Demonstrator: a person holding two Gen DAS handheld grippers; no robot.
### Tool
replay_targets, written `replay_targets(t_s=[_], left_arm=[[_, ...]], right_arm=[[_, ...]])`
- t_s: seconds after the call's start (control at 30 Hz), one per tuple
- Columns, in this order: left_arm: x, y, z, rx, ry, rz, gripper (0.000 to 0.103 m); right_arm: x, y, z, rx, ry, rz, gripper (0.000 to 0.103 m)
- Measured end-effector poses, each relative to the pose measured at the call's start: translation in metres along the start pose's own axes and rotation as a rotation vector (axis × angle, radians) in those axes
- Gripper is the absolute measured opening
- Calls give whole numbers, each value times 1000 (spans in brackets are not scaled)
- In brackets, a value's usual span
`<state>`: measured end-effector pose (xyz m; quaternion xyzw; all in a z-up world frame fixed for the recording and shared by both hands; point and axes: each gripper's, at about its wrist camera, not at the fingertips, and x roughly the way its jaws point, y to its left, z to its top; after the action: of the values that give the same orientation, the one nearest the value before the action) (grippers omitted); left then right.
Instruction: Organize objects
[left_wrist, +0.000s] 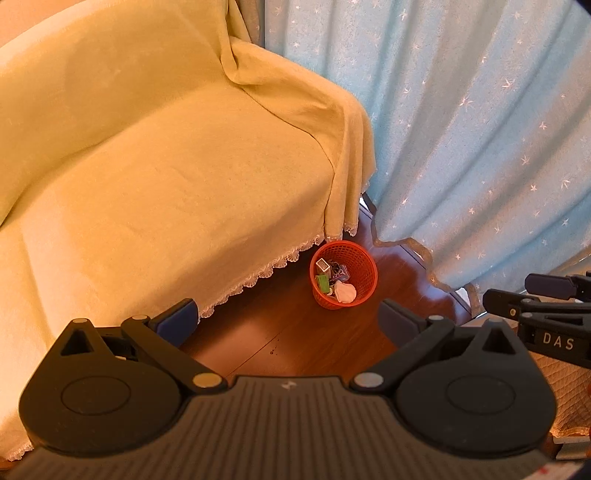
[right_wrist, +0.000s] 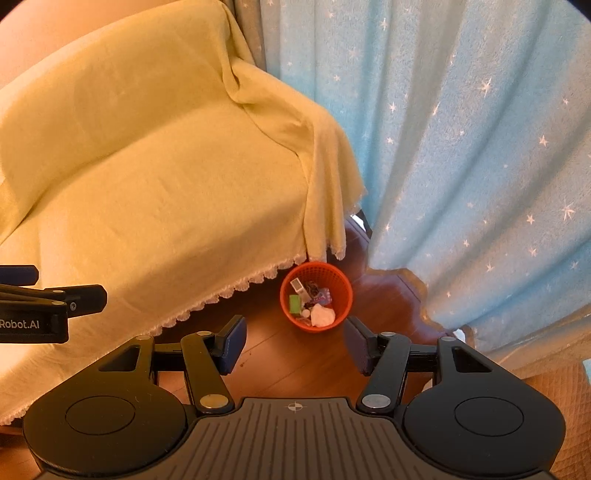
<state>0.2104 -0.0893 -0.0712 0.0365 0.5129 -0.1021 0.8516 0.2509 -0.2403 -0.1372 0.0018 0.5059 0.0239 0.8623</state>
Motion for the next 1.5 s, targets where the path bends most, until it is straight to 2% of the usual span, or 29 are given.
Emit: replay_targets(t_s=[0.27, 1.5], left_arm=[[-7, -7, 2, 16, -19, -5, 102], [-15, -8, -10, 34, 3, 0, 102]], right_arm=[[-5, -5, -4, -2, -17, 5, 56], [-11, 5, -10, 14, -19, 5, 56]])
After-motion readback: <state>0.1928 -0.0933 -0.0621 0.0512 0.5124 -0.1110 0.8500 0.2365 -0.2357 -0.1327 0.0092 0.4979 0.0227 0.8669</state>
